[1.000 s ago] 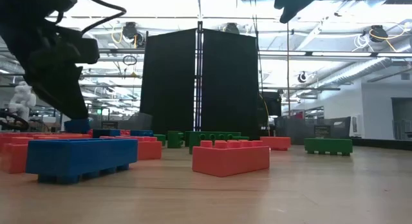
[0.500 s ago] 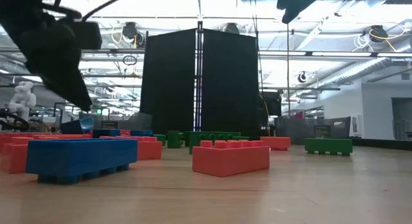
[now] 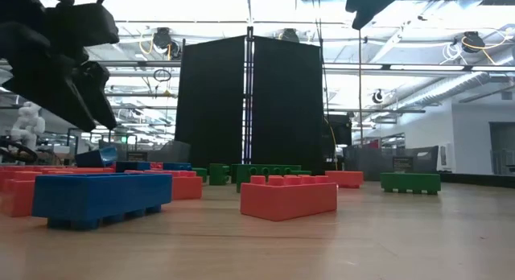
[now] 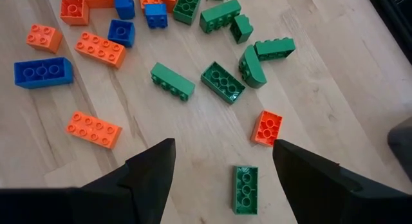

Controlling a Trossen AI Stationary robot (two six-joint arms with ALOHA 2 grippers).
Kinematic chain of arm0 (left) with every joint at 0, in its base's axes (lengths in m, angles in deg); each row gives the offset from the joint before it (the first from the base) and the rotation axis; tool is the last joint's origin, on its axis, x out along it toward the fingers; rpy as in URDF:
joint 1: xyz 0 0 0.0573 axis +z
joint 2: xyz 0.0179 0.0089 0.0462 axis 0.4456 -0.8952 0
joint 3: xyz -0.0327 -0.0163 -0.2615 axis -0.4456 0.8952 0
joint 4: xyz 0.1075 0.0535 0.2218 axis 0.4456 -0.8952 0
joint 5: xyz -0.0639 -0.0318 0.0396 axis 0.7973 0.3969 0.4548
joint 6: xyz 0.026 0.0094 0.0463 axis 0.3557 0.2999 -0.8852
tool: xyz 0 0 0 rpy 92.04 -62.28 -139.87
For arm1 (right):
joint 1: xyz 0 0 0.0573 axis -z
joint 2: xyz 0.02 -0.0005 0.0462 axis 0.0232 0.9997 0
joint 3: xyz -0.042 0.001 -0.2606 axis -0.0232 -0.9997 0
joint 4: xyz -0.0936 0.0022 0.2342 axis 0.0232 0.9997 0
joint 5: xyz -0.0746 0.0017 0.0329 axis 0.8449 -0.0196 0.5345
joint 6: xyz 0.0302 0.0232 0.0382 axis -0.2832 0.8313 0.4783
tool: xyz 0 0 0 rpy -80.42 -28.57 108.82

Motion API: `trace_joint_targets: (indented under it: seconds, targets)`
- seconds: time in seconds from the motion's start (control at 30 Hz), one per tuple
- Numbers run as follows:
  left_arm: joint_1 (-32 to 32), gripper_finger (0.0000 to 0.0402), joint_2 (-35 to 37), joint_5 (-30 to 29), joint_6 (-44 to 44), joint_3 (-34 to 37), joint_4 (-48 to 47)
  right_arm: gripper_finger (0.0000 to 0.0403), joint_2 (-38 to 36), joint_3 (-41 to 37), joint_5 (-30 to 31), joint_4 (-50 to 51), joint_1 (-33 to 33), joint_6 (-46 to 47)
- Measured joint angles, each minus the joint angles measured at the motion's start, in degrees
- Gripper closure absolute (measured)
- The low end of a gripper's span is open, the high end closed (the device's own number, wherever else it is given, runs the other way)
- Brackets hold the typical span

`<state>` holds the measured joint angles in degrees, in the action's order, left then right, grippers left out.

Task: Sort blocks
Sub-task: Put the blue game piece into the bottom black bin

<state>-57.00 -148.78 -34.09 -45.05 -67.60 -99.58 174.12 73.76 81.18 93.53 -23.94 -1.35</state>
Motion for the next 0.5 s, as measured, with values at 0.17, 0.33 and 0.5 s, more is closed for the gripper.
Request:
trace_joint_targets:
  seconds: [0.17,0.33,0.5]
  targets:
    - [0.0,0.0098,0.0,0.1,0.2,1.7,-0.1,0.0147,0.0,0.0,0.0,0.0,0.0,-0.2]
    - [0.0,0.0098,0.0,-0.7,-0.1,2.3,0.9,0.0147,0.0,0.0,0.1,0.0,0.0,-1.1]
    - [0.0,0.0098,0.0,-0.1,-0.7,5.3,7.2,0.0147,0.0,0.0,0.1,0.0,0.0,-1.6]
